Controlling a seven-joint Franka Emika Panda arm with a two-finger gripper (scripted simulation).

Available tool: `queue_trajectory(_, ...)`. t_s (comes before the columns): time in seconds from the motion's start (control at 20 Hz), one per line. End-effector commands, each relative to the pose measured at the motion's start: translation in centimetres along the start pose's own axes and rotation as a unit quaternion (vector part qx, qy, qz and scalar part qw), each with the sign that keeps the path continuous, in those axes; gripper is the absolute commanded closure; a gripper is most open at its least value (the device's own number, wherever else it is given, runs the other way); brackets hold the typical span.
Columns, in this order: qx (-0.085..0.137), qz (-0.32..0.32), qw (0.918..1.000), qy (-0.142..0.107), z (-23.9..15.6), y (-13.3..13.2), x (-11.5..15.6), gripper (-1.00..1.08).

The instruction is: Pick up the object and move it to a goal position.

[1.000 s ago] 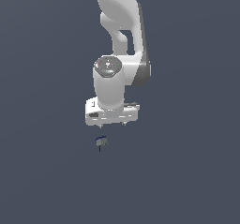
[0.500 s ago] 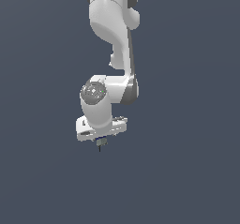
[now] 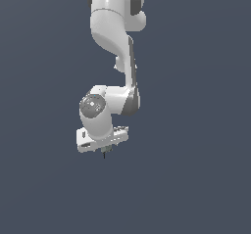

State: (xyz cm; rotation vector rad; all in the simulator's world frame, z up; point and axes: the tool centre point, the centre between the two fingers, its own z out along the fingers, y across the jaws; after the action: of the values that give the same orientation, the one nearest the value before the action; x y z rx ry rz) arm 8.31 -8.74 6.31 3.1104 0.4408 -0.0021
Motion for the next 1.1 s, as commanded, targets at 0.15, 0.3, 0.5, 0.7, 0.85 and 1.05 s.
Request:
queue_trajectory(0.15, 0.0, 0.0, 1.0, 0.0, 0.6, 0.0, 0.0, -0.92)
queue_trajectory(0.3, 0.0, -0.001, 1.0, 0.0, 1.9, 0.0, 0.0, -0.92)
queue_trajectory(0.5, 0.0, -0.001, 1.0, 0.001, 4.1, 0.0, 0.0, -0.92)
queue_trajectory(0.7, 0.0, -0.002, 1.0, 0.001, 5.1, 0.0, 0.0, -0.92)
queue_trajectory(0.85, 0.0, -0.002, 1.0, 0.001, 5.0, 0.1, 0.1, -0.92)
queue_trajectory(1.05, 0.0, -0.002, 1.0, 0.001, 5.0, 0.1, 0.1, 1.08)
